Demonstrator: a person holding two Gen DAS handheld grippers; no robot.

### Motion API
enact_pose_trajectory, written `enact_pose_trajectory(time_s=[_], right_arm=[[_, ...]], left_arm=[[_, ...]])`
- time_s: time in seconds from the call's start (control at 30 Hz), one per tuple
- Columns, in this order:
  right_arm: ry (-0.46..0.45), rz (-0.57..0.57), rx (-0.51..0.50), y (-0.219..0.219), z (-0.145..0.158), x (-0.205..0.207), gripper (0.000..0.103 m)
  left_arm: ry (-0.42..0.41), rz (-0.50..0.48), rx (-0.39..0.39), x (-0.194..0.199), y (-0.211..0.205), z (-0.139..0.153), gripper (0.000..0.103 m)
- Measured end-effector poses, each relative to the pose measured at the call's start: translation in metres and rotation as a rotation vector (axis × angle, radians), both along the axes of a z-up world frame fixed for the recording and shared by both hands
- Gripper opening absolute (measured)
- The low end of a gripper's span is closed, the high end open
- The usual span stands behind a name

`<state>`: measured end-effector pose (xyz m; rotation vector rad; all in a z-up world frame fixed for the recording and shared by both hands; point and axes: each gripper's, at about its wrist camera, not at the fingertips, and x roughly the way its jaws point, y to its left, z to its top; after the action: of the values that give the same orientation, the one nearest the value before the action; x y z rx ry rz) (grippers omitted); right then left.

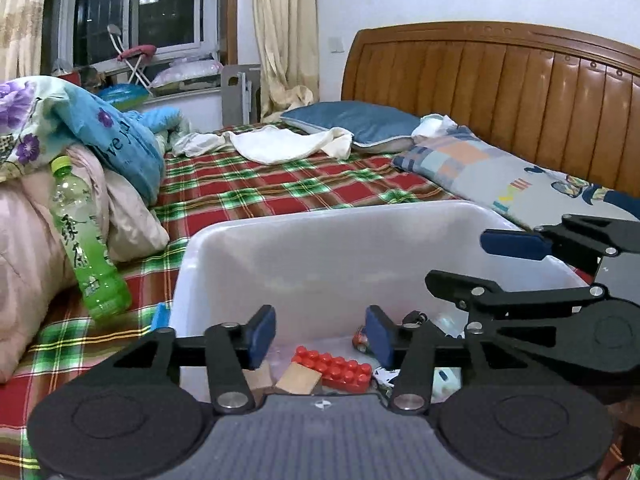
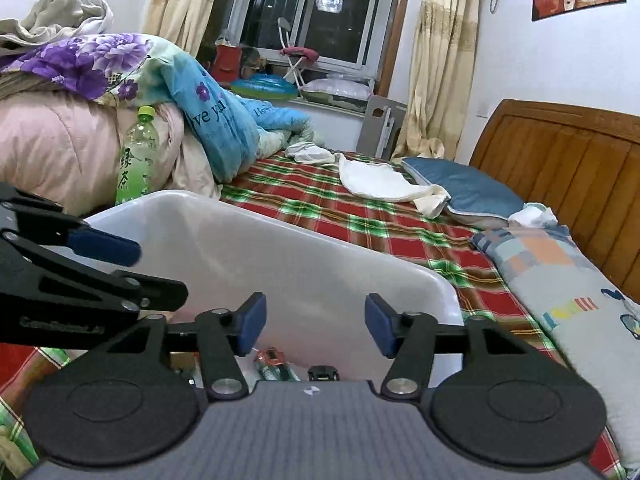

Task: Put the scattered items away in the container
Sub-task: 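Carry the blue figure and black car over the bin and release both, then grasp the green printed block with the right gripper while the left gripper grasps the beige toy tank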

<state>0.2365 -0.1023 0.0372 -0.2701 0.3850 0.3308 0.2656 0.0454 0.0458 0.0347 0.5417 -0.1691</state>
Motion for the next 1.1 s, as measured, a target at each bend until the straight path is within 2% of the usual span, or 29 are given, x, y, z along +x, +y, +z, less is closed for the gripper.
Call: enact_pose_trajectory(time_s=[0.13,0.4,0.5,0.63,0.73,0.87,1.0,1.07,1.1], right_arm=[[-0.012,-0.005,0.007,-0.004,0.005,-0.008,0.068],[-0.016,0.01,0.062,-0.017,0.02,-0.049,0.073],[-0.023,0.021,0.099,-0.025,0.02,-0.071,0.081],[-0.003,0.03,0.107,-0.029,0.01,-0.093,0.081],[0.009,0.033,0.067,-0.027,-0.004,-0.108,0.08],[0.029,0.048,0.022,-0.028,-0.027,-0.125,0.079],[0.063,0.051,-0.005,-0.032,-0.047,-0.136,0.079],[0.081,0.045,-0.007,-0.034,-0.054,-0.138,0.079],[0.088,0.039,-0.006,-0.035,-0.057,-0.139,0.079]], left_arm=[[-0.013,-0.003,-0.028,-0.014,0.001,0.011,0.069],[-0.074,-0.023,-0.013,-0.08,0.004,0.024,0.076],[-0.076,-0.025,0.011,-0.105,0.009,0.019,0.077],[-0.037,-0.039,0.041,-0.129,0.015,-0.003,0.078],[0.011,-0.055,0.086,-0.141,0.017,-0.027,0.078],[0.051,-0.091,0.204,-0.147,0.022,-0.057,0.078],[0.057,-0.142,0.322,-0.14,0.032,-0.078,0.077],[0.04,-0.193,0.336,-0.136,0.036,-0.083,0.077],[0.056,-0.241,0.314,-0.133,0.038,-0.084,0.077]])
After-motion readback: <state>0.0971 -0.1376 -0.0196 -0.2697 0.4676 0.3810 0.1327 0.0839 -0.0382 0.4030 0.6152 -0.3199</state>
